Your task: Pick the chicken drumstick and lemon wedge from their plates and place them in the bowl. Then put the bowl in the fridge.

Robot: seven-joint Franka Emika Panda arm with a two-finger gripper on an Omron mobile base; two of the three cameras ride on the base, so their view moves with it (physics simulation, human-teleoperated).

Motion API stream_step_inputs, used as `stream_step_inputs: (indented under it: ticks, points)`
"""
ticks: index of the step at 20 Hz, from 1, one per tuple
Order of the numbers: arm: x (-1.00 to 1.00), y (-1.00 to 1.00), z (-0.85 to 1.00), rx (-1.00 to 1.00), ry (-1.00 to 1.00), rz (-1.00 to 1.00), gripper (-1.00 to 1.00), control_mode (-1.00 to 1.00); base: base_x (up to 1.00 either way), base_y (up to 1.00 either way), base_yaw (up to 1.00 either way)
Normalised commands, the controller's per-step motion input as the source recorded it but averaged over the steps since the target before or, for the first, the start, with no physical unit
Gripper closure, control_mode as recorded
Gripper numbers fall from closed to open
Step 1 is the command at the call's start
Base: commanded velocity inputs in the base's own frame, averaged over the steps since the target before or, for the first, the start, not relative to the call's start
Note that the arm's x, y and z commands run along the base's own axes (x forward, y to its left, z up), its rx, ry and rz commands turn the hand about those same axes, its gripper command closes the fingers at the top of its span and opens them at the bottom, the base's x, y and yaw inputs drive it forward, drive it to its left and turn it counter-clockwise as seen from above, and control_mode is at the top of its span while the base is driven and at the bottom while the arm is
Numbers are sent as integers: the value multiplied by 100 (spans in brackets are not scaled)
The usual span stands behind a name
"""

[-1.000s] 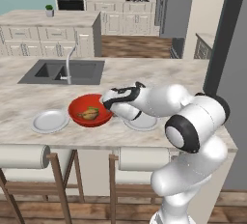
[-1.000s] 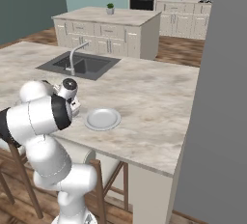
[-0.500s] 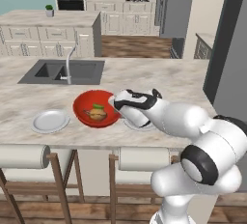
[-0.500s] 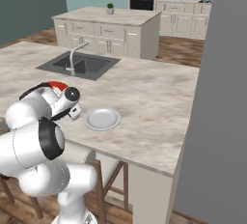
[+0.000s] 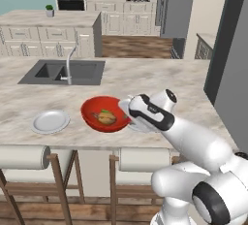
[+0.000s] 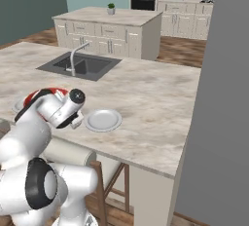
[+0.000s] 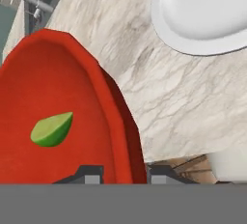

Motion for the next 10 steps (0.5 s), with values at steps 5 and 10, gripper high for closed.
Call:
stream_step_inputs:
  ticks: [5,10]
  points:
    - [-38,-23,38,11,25,0,100,-100,0,0,0]
    - [-37,-12,24,2,2,0,100,-100,0,0,0]
